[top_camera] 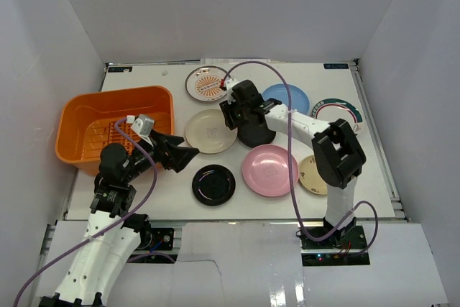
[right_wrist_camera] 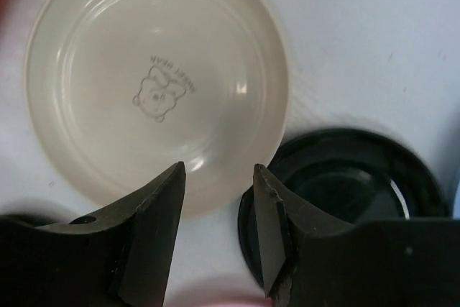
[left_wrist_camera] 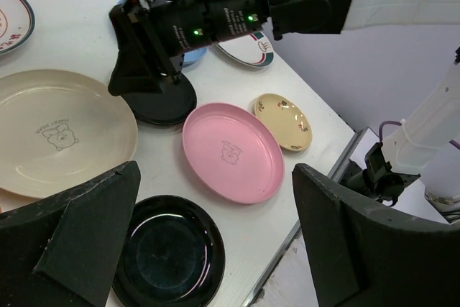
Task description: Place the plates into the plastic bin on the countertop
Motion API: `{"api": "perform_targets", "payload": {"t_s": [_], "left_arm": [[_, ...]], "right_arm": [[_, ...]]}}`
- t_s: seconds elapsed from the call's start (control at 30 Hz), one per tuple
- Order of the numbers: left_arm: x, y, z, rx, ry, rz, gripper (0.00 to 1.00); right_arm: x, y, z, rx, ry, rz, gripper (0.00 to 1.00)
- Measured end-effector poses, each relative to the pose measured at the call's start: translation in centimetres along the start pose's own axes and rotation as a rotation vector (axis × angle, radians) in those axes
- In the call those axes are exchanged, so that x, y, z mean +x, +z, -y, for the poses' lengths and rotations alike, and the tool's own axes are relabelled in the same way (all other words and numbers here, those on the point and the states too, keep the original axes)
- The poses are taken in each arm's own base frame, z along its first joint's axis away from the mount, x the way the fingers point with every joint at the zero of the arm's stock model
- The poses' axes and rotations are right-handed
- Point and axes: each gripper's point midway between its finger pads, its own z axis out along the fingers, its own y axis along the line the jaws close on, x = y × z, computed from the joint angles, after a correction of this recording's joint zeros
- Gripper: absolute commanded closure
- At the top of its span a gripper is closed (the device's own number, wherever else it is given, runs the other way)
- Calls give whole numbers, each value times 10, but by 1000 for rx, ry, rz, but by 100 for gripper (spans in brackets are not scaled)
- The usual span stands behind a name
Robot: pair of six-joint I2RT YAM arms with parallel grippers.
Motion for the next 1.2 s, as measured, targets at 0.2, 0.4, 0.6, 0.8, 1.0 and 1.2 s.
{"api": "perform_targets", "payload": {"t_s": [0.2,0.4,0.6,0.8,1.0,1.2], "left_arm": [[-1,0,-3,-14,-3,4,6],[2,2,-6,-21,-13,-7,23],[6,4,-10,-35,-29,-23,42],[4,4,-13,-64,-42,-31,53],[-21,-1,-7,-118,-46,-30,46],[-46,-6,-5,-192,-42,-28,28]], "right_arm": [[-21,38,29,57,-45,-15,47],[-8,60,58,50,-16,-74,50],[9,84,49,-31,2,-121,66],[-3,85,34,-86,31,-92,92],[-14,55,30,-83,43,-50,92],[-52,-26,29,-56,27,77,92]]}}
